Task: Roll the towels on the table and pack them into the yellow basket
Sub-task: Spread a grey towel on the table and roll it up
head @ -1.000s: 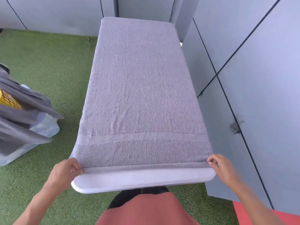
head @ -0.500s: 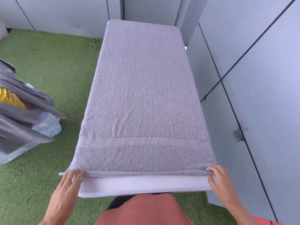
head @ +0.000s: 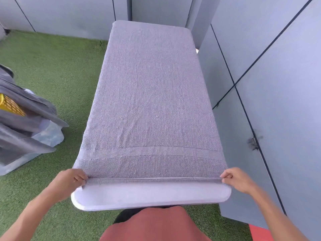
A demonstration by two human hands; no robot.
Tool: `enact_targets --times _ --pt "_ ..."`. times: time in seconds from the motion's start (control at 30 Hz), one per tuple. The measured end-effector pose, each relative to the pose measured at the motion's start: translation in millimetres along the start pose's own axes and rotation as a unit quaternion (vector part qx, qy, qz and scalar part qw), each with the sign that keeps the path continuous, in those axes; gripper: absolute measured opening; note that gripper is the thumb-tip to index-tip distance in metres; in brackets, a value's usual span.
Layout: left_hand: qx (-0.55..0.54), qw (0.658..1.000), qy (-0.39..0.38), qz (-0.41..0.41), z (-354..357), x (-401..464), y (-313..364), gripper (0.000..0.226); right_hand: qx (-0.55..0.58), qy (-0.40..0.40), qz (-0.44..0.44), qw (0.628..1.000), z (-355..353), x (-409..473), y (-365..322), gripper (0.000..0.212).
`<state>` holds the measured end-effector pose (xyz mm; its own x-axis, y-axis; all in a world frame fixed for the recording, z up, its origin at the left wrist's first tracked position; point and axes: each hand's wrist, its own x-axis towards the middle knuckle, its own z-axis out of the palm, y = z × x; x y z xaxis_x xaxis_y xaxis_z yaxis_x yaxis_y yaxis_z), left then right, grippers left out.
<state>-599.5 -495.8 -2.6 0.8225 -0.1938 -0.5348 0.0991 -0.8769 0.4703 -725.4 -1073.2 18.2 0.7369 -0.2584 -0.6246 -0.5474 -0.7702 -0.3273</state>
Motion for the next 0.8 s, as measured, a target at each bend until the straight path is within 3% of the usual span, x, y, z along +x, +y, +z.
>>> enact_targets --times 0.07,0.13,0.27,0.37,0.47,0.63,0.8 --pt "-0.081 0.996 0.019 -0.035 0.2 4.3 6.1 0.021 0.025 0.003 0.025 0.999 -4.2 6.5 -8.6 0.015" --pt "-0.095 0.991 0.08 -0.046 5.8 1.2 6.9 0.026 0.067 0.033 0.042 0.996 -2.7 6.2 -11.4 0.014" --pt "0.072 0.97 0.231 0.007 31.1 -15.9 6.0 0.015 0.052 0.173 0.015 0.983 6.3 -0.5 -10.5 0.026" --pt "0.169 0.944 0.273 0.081 54.7 -30.6 5.3 0.027 0.021 0.193 -0.046 0.98 27.6 -5.9 -6.4 0.033" --pt "0.195 0.929 0.295 0.109 68.5 -39.0 5.1 0.033 -0.007 0.229 -0.088 0.969 50.4 -16.0 -0.5 0.025" --pt "0.176 0.941 0.26 0.126 75.3 -37.4 4.4 0.064 -0.048 0.236 -0.086 0.967 61.2 -14.3 5.0 0.031" --pt "0.183 0.936 0.272 0.128 68.1 -22.5 3.6 0.049 -0.084 0.275 -0.099 0.953 59.5 -8.5 2.1 0.026"
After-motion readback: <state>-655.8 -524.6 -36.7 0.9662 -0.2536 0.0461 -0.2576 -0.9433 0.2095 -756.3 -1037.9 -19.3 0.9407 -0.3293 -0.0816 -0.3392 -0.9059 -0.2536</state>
